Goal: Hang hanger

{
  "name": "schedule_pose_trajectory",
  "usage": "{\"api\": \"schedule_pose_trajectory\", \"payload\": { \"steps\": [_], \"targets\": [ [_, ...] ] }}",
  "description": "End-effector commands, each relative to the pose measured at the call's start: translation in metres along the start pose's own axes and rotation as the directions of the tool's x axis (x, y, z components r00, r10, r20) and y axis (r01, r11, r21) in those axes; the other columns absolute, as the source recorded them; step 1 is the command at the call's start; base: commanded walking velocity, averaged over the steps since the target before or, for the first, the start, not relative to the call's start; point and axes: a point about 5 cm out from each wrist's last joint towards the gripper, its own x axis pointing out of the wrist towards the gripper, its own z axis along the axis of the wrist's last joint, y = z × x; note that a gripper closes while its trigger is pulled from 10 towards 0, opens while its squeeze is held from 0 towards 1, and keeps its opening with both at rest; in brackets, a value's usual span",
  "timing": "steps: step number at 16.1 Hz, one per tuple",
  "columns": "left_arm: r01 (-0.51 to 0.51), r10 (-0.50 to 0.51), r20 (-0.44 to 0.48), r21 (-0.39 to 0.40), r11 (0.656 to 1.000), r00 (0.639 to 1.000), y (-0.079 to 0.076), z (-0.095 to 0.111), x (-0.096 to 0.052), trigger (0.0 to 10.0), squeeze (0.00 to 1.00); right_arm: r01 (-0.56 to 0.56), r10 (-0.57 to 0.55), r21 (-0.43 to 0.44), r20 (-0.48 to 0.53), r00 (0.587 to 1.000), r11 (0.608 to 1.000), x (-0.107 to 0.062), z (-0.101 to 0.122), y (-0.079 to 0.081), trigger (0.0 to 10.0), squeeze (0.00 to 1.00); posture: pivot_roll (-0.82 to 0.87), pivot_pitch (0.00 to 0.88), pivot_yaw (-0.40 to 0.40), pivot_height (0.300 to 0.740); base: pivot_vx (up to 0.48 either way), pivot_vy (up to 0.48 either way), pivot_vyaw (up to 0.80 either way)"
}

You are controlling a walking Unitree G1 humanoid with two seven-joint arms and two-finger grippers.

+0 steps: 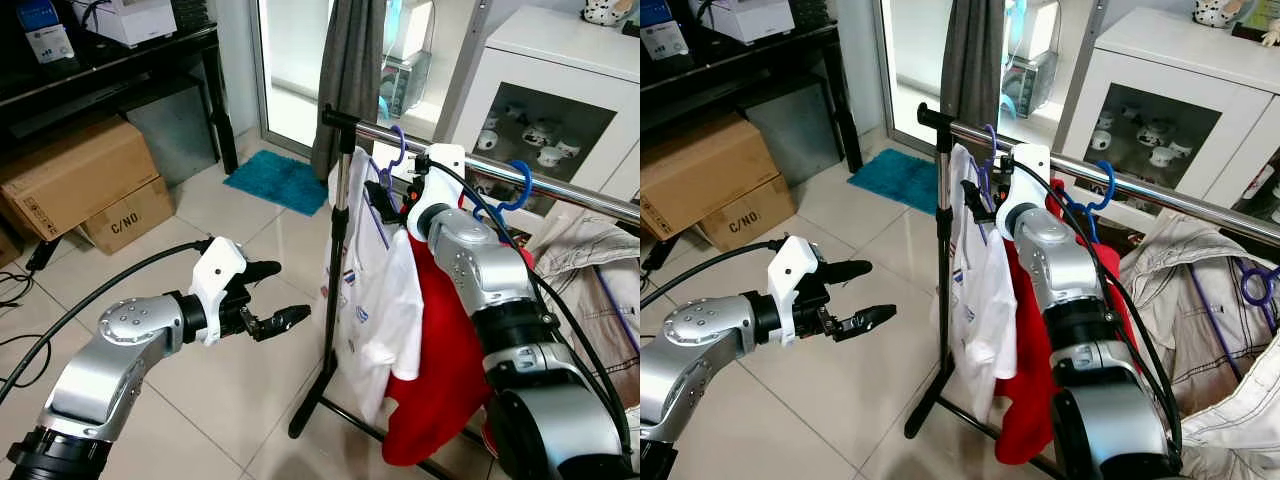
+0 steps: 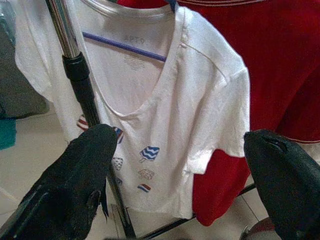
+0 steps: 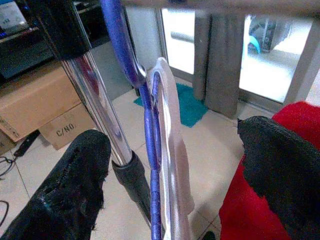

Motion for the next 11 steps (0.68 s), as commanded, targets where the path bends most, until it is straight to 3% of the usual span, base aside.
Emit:
{"api": "schedule_pose_trajectory", "payload": {
  "steps": [1, 5, 6, 7, 8, 9, 10, 11],
  "targets": [
    [0.006, -0.006, 0.011, 0.012, 1.000, 1.000, 0.001, 0.005, 0.001, 10.0, 0.00, 0.009, -0.009, 0.013, 0.019, 1.000, 1.000, 0.002, 0.005, -0.001, 5.5, 0.00, 0.08, 0.000, -0.010, 0.740, 0.000, 0.000, 0.00],
    [0.007, -0.007, 0.008, 0.019, 1.000, 1.000, 0.003, 0.007, 0.001, 10.0, 0.00, 0.005, -0.005, 0.004, -0.020, 1.000, 1.000, 0.011, 0.001, 0.004, 7.0, 0.00, 0.08, 0.000, -0.007, 0.740, 0.000, 0.000, 0.00],
    [0.007, -0.007, 0.006, 0.020, 1.000, 1.000, 0.003, 0.006, 0.000, 10.0, 0.00, 0.018, -0.018, 0.012, -0.017, 1.000, 1.000, 0.013, 0.003, 0.002, 4.8, 0.00, 0.09, 0.000, -0.011, 0.740, 0.000, 0.000, 0.00],
    [0.005, -0.005, 0.006, 0.020, 1.000, 1.000, 0.003, 0.006, 0.000, 10.0, 0.00, 0.024, -0.024, 0.013, -0.017, 1.000, 1.000, 0.013, 0.003, 0.002, 4.3, 0.00, 0.09, 0.000, -0.013, 0.740, 0.000, 0.000, 0.00],
    [0.005, -0.005, 0.005, 0.020, 1.000, 1.000, 0.003, 0.006, -0.001, 10.0, 0.00, 0.028, -0.028, 0.013, -0.018, 0.999, 1.000, 0.014, 0.003, 0.001, 1.4, 0.00, 0.09, 0.000, -0.013, 0.740, 0.000, 0.000, 0.00],
    [0.004, -0.004, 0.005, 0.020, 1.000, 1.000, 0.002, 0.006, -0.001, 10.0, 0.00, 0.029, -0.029, 0.013, -0.019, 0.999, 1.000, 0.014, 0.003, 0.000, 1.4, 0.00, 0.09, 0.000, -0.013, 0.740, 0.000, 0.000, 0.00],
    [0.003, -0.003, 0.005, 0.020, 1.000, 1.000, 0.002, 0.006, -0.001, 10.0, 0.00, 0.032, -0.032, 0.009, -0.020, 0.999, 0.999, 0.015, 0.003, -0.001, 0.0, 0.00, 0.09, 0.000, -0.015, 0.740, 0.000, 0.000, 0.00],
    [0.003, -0.003, 0.005, 0.020, 1.000, 1.000, 0.003, 0.006, -0.001, 10.0, 0.00, 0.033, -0.033, 0.009, -0.020, 0.999, 0.999, 0.015, 0.003, -0.001, 0.0, 0.00, 0.08, 0.000, -0.016, 0.740, 0.000, 0.000, 0.00]
  ]
}}
